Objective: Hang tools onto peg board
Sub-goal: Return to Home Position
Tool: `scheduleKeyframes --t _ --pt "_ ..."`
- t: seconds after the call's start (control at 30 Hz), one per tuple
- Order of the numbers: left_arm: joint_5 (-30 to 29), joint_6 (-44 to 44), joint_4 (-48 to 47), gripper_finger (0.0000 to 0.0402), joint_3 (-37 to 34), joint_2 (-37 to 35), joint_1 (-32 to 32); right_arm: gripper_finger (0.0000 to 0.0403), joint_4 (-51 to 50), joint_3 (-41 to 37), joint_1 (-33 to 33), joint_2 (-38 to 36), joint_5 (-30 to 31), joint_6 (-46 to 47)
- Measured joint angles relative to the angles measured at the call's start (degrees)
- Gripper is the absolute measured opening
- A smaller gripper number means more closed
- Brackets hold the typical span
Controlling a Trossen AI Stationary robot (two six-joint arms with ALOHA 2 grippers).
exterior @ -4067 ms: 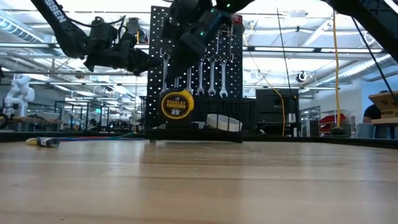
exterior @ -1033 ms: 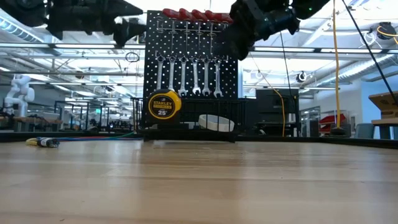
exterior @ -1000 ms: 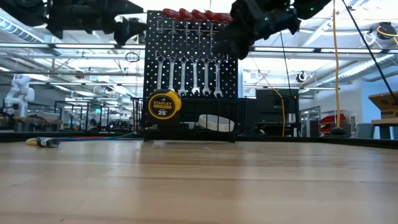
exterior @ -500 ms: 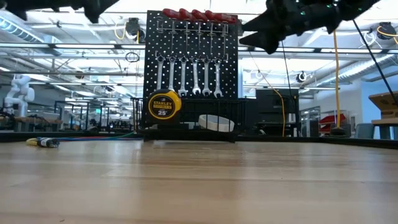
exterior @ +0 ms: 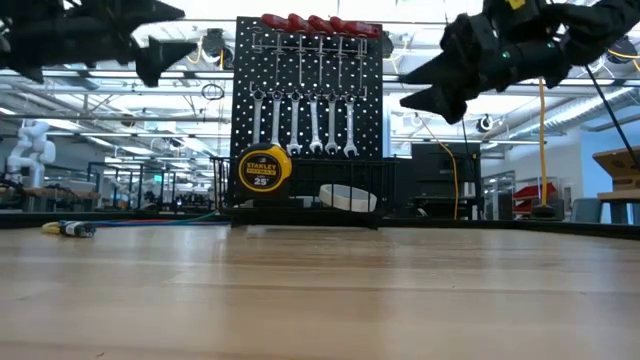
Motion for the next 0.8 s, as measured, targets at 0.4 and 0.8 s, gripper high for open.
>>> scheduleKeyframes --t 0.4,0.8 --pt "-2.0 -0.6 0.4 0.0309 -5.8 -1.5 -0.7 0.0281 5.5 -11.2 0.0 -9.9 4.3 4.6" --pt "-3.3 -1.4 3.2 0.0309 -7.7 -3.3 -0.7 0.0281 4.6 -21.3 4.8 -30.1 8.5 11.2"
